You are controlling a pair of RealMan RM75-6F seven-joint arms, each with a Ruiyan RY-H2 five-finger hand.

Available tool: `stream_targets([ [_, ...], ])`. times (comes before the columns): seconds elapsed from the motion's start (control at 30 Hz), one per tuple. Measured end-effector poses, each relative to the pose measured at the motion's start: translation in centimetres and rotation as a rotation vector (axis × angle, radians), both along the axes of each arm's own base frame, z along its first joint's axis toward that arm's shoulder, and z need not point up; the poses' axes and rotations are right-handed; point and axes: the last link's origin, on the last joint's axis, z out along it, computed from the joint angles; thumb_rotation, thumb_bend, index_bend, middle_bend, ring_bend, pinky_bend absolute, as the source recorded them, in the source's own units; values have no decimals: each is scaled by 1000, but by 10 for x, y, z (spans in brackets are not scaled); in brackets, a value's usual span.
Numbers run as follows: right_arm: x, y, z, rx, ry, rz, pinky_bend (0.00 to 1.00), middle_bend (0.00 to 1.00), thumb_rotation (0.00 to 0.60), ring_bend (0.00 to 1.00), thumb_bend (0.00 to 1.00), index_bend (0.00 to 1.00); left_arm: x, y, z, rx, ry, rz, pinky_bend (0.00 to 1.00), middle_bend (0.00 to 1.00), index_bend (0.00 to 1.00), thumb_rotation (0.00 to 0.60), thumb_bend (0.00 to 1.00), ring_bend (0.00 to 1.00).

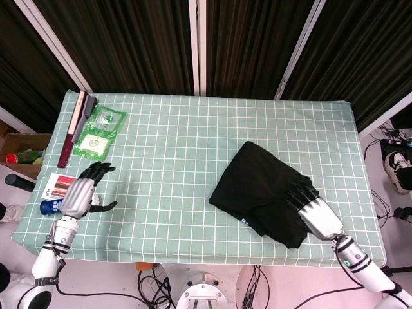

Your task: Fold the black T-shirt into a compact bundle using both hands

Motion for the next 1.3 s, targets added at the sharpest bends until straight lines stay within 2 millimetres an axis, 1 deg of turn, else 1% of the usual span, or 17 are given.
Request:
stream_targets([
  [0.07, -16, 2, 7, -23, 33, 10, 114, 222, 600, 98, 38, 304, 1, -1, -2, -5, -2, -2, 152, 118, 203, 600, 138, 58],
  [0.13, -30, 4, 10, -34, 70, 13, 79, 192, 600, 92, 5, 292, 2, -1, -4, -9, -4, -4, 152, 118, 203, 600, 138, 58],
  [0.17, -38, 4, 12, -39, 95, 15, 68, 185, 600, 90, 1, 285, 3, -1, -5, -12, -6, -5, 152, 118, 203, 600, 138, 58],
  [0.27, -54, 4, 9, -45, 142, 29, 49, 180, 600, 80, 0, 281, 5, -1, -8, -25, -5, -9, 152, 118, 203, 600, 137, 58],
  [0.47, -69, -1, -9, -37, 203, 80, 16, 188, 600, 65, 27, 277, 6, -2, -7, -22, -4, -5, 152, 118, 203, 600, 138, 57],
  [0.67, -74, -7, -23, -39, 217, 112, 11, 198, 600, 65, 57, 282, 3, -2, -8, -28, -8, 9, 152, 118, 203, 600, 138, 57],
  [0.73, -75, -10, -26, -42, 213, 115, 15, 206, 600, 66, 62, 315, 2, -2, -8, -29, -11, 11, 152, 118, 203, 600, 138, 57],
  [0.77, -75, -11, -27, -41, 204, 114, 20, 211, 600, 69, 77, 331, 2, -2, -8, -30, -12, 12, 152, 118, 203, 600, 138, 57],
  [0.8, -75, -12, -29, -41, 194, 112, 35, 225, 600, 77, 119, 354, 2, -1, -9, -30, -15, 12, 152, 118, 203, 600, 138, 57],
  [0.87, -73, -15, -32, -44, 170, 112, 74, 261, 600, 102, 256, 400, 2, 0, -9, -30, -16, 10, 152, 118, 203, 600, 138, 57],
  [1.03, -71, -20, -37, -42, 152, 117, 119, 315, 600, 146, 434, 478, 3, 1, -8, -27, -20, 5, 152, 118, 203, 600, 138, 58],
  [1.2, -68, -20, -38, -43, 133, 122, 131, 334, 600, 162, 512, 514, 5, 3, -8, -19, -28, -3, 152, 118, 203, 600, 138, 58],
  [1.3, -67, -17, -30, -59, 112, 136, 131, 337, 600, 162, 524, 518, 5, 3, -7, -18, -22, -4, 152, 118, 203, 600, 138, 58],
])
